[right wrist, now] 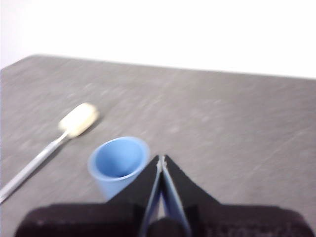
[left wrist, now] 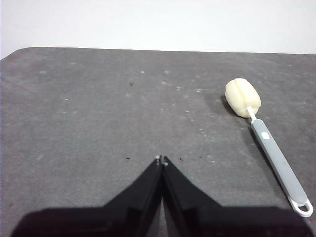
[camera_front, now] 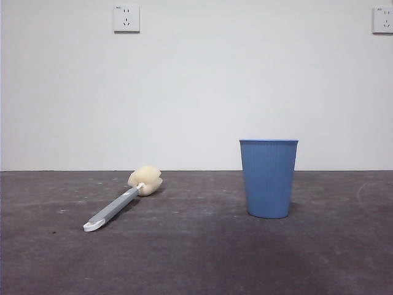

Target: Pick up the cup brush,pick up the cup,insert the brush into the cup,clean the cup,put the cup brush back,put the cup back to the fixed position on the table

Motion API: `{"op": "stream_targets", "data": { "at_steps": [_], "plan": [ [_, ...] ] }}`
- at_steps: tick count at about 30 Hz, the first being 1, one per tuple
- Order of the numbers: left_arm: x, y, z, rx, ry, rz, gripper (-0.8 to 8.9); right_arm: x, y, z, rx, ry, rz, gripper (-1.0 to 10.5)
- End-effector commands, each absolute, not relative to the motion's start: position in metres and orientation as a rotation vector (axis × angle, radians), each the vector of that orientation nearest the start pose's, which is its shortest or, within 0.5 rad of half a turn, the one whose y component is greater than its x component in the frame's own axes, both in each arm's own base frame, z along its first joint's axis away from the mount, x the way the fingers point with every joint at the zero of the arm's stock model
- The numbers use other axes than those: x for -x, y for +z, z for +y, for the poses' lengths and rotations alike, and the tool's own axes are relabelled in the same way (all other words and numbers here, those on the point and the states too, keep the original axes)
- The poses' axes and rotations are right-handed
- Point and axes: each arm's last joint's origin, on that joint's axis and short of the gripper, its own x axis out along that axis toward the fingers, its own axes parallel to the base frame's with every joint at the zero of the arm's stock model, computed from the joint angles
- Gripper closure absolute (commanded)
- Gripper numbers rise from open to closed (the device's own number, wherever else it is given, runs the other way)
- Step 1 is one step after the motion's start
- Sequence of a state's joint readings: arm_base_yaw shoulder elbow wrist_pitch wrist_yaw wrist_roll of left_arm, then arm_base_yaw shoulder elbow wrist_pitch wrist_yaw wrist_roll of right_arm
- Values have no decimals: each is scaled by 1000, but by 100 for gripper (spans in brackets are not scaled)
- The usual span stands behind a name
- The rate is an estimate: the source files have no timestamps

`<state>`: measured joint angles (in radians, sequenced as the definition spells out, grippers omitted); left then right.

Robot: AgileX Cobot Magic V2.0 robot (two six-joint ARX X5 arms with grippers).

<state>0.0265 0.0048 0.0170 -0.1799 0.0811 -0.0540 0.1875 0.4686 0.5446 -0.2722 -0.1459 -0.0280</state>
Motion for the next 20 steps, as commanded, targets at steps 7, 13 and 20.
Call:
{"op": "stream_targets", "data": {
  "at_steps": [7,13,20],
  "plan": [
    [-96,147,1,69,-44,179,817,-100,224,6,40,172,47,946],
    [-96,147,1,69,-44,179,817,-95,194,3,30,135,43,946],
    [-96,147,1,69,-44,179,817,-95,167,3,-31,131,72,946]
  ]
}}
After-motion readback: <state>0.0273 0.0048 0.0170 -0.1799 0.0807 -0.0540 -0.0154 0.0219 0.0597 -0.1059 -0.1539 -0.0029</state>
